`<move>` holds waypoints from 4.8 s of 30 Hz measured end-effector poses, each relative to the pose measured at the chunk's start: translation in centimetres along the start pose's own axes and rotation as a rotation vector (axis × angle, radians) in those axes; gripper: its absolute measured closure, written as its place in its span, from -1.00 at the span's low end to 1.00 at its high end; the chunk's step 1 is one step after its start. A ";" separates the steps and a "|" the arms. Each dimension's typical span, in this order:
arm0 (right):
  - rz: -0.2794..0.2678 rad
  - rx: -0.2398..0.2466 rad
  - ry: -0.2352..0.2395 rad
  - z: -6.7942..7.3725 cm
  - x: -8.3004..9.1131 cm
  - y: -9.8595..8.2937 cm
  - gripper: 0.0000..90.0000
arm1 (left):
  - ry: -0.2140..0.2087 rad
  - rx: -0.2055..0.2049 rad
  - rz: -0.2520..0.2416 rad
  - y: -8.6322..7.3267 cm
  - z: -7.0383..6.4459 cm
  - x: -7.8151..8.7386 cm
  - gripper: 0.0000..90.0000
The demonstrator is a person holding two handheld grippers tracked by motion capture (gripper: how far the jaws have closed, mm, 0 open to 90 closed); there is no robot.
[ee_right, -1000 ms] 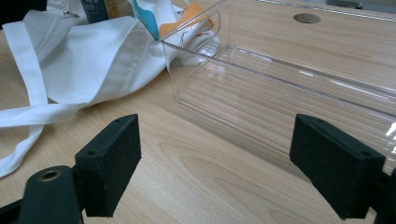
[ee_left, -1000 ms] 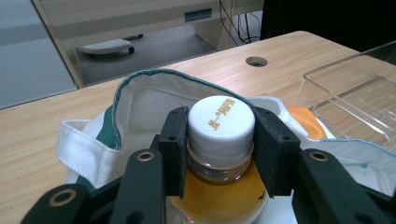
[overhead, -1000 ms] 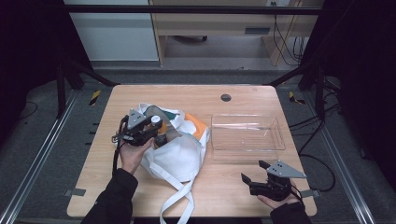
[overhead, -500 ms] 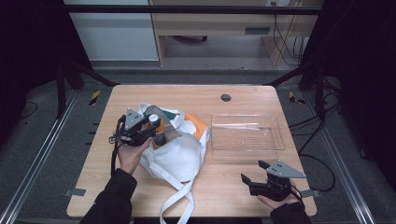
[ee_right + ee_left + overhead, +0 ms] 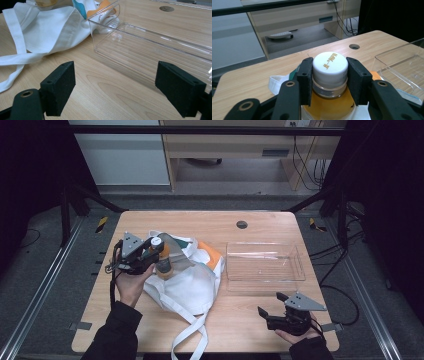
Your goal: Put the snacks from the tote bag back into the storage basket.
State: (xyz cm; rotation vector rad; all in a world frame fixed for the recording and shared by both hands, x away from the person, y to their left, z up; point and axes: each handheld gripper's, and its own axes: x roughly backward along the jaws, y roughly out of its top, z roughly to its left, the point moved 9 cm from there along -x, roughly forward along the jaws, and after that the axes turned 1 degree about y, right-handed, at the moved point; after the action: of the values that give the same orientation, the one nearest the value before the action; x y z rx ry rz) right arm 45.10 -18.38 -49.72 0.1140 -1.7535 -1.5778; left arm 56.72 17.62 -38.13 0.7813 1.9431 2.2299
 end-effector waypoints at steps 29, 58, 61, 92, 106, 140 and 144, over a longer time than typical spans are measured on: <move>0.011 0.010 -0.006 0.1 -0.1 -0.2 -0.63 | -0.084 0.011 -0.052 4.0 -3.9 3.9 0.31; 0.010 0.015 0.000 0.2 -0.1 -0.2 -0.64 | -0.154 -0.028 -0.110 8.8 -9.8 2.1 0.31; 0.011 0.011 0.002 0.2 -0.1 -0.2 -0.64 | -0.170 -0.018 -0.105 9.1 -10.6 1.5 0.31; 0.009 0.016 0.009 0.3 -0.1 -0.2 -0.67 | -0.241 -0.042 -0.104 10.5 -16.1 -2.5 0.31; 0.005 0.015 0.015 0.4 -0.1 -0.1 -0.67 | -0.267 -0.043 -0.097 10.3 -18.5 -4.4 0.31; 0.005 0.020 0.021 0.5 -0.1 -0.2 -0.67 | -0.302 -0.058 -0.041 6.9 -21.3 -8.9 0.31; 0.007 0.020 0.020 0.5 -0.1 -0.2 -0.67 | -0.302 -0.060 -0.037 6.5 -21.2 -9.1 0.31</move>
State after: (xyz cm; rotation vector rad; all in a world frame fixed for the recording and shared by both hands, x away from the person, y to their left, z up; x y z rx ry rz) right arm 44.81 -17.99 -49.91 0.1324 -1.7526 -1.5490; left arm 57.28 -6.29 -36.23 0.9983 1.7275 2.0013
